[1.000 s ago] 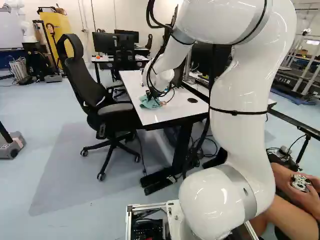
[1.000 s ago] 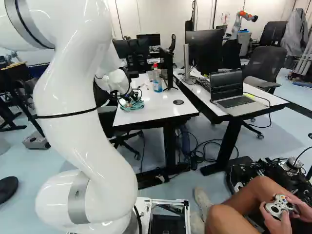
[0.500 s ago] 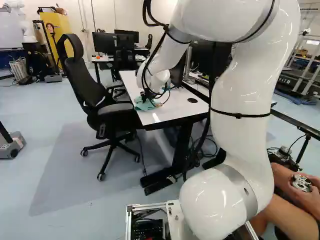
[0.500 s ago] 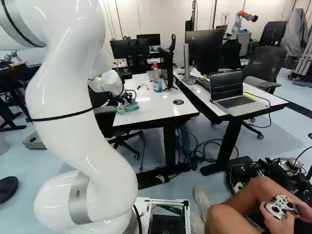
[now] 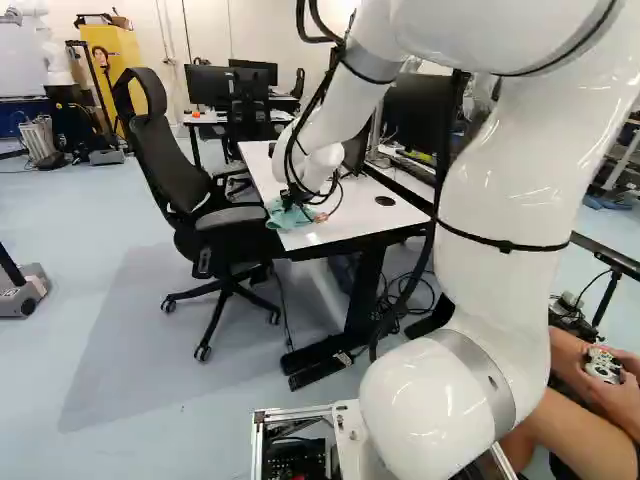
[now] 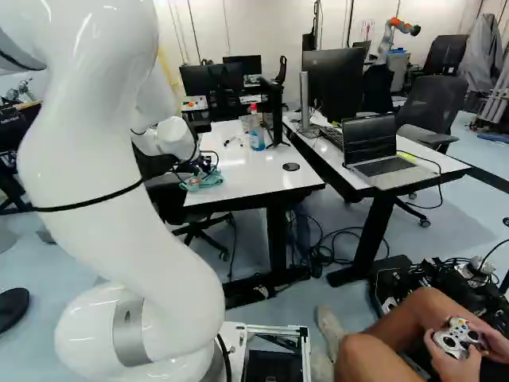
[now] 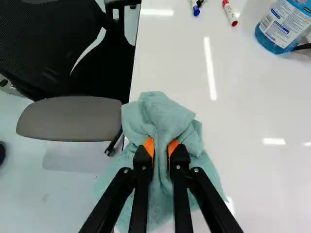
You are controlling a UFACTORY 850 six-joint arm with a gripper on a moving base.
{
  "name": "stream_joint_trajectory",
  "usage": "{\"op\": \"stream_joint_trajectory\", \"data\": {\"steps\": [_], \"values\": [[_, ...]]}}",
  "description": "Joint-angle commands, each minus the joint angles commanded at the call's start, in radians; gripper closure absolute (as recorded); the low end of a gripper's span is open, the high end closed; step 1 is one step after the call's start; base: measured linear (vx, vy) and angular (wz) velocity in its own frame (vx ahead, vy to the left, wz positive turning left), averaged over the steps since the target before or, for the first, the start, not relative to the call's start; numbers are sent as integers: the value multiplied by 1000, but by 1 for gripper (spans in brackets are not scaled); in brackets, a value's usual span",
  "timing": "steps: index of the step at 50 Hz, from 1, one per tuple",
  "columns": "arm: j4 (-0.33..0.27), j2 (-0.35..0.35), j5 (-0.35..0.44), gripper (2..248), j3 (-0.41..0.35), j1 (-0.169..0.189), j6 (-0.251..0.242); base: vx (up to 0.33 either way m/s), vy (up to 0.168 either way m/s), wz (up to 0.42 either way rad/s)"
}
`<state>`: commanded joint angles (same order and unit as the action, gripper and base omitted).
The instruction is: Clean the table with the green towel
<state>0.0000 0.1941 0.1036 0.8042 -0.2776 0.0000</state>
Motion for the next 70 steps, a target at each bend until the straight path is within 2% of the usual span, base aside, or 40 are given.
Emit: {"op": "stream_joint_trajectory", "data": {"steps": [10, 18, 49, 70], "values": [[0, -46, 0, 199, -52, -2, 0, 0, 0, 0], [0, -74, 0, 199, -83, 12, 0, 0, 0, 0], [0, -132, 0, 199, -147, 114, 0, 0, 0, 0], [0, -136, 0, 199, -151, 184, 0, 0, 0, 0]]}}
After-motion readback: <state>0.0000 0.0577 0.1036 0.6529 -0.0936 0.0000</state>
